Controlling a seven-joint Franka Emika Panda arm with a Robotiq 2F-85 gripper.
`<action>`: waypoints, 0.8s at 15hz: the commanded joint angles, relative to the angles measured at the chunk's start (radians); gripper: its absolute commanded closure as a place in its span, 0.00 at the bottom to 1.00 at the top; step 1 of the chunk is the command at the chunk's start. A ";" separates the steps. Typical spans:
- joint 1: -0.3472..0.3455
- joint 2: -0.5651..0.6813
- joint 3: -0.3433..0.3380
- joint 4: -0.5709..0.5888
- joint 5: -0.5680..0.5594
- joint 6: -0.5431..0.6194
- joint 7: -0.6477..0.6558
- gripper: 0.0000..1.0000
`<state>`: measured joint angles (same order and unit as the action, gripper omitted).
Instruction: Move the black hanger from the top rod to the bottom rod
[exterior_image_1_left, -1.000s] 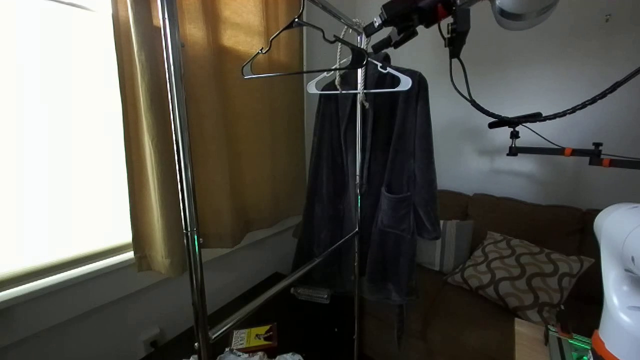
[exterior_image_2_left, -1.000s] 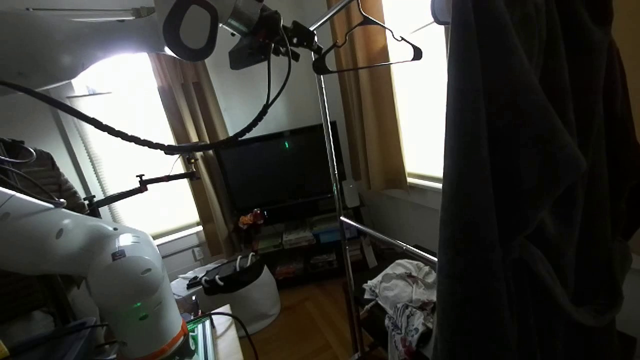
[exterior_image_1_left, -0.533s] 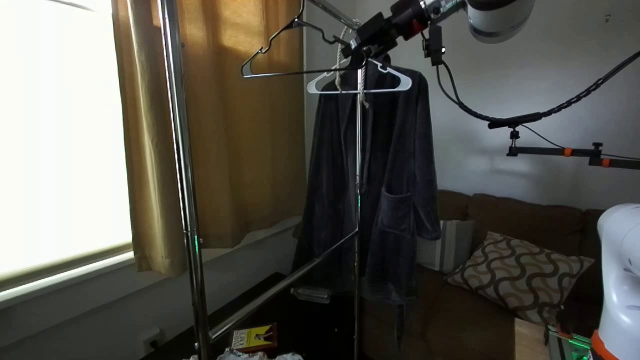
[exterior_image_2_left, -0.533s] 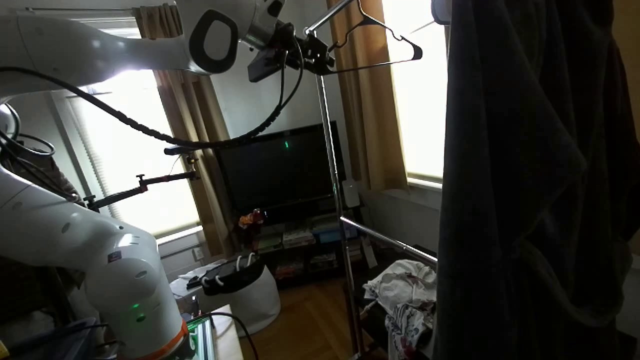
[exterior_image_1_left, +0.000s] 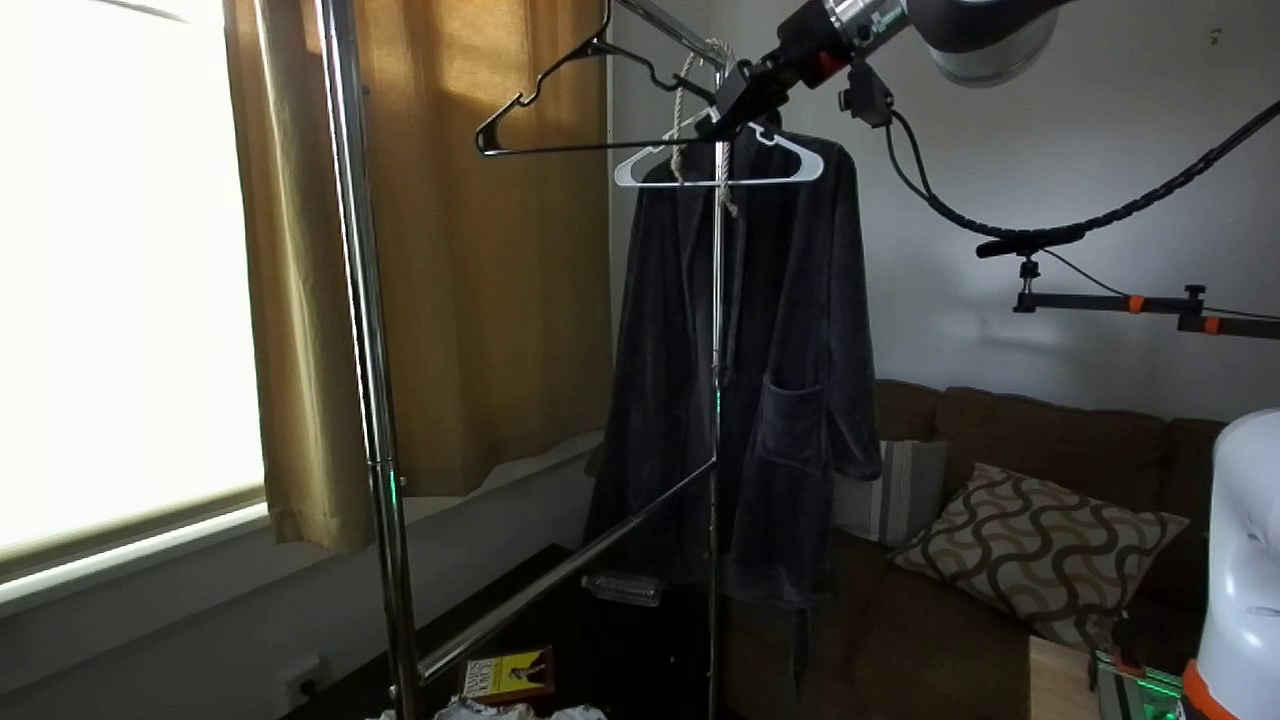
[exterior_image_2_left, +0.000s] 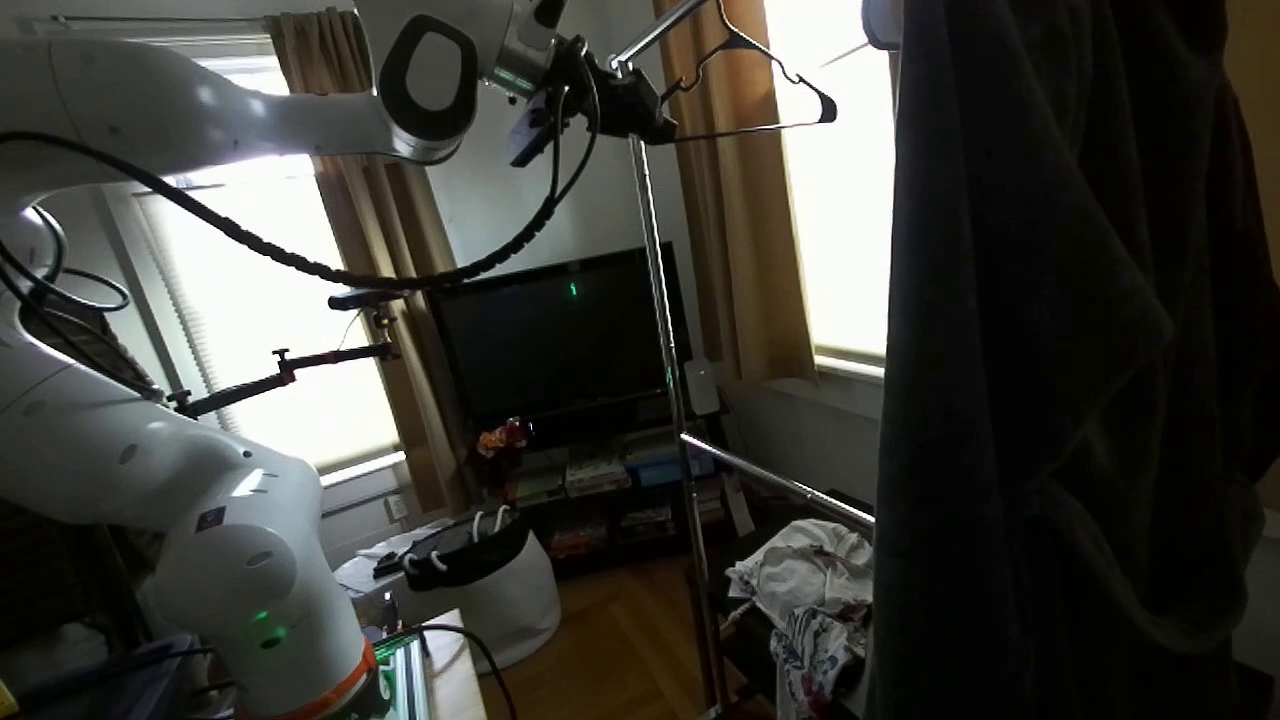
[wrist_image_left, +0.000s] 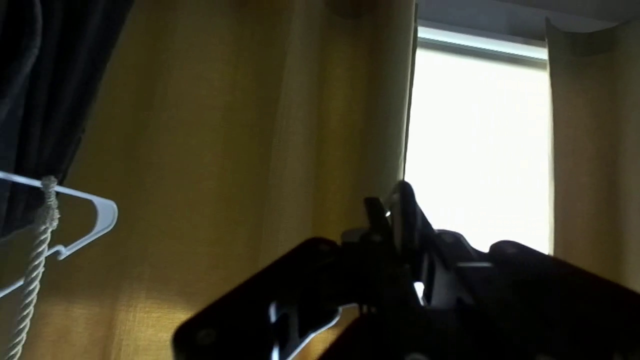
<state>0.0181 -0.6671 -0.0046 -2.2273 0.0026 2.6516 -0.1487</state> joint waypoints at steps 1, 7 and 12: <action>-0.031 -0.023 0.016 -0.006 -0.046 -0.024 0.035 1.00; 0.053 -0.054 -0.054 -0.032 0.036 0.132 0.013 0.97; 0.238 -0.116 -0.173 -0.065 0.079 0.162 -0.140 0.97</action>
<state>0.1004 -0.7103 -0.0865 -2.2385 0.0448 2.8202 -0.1629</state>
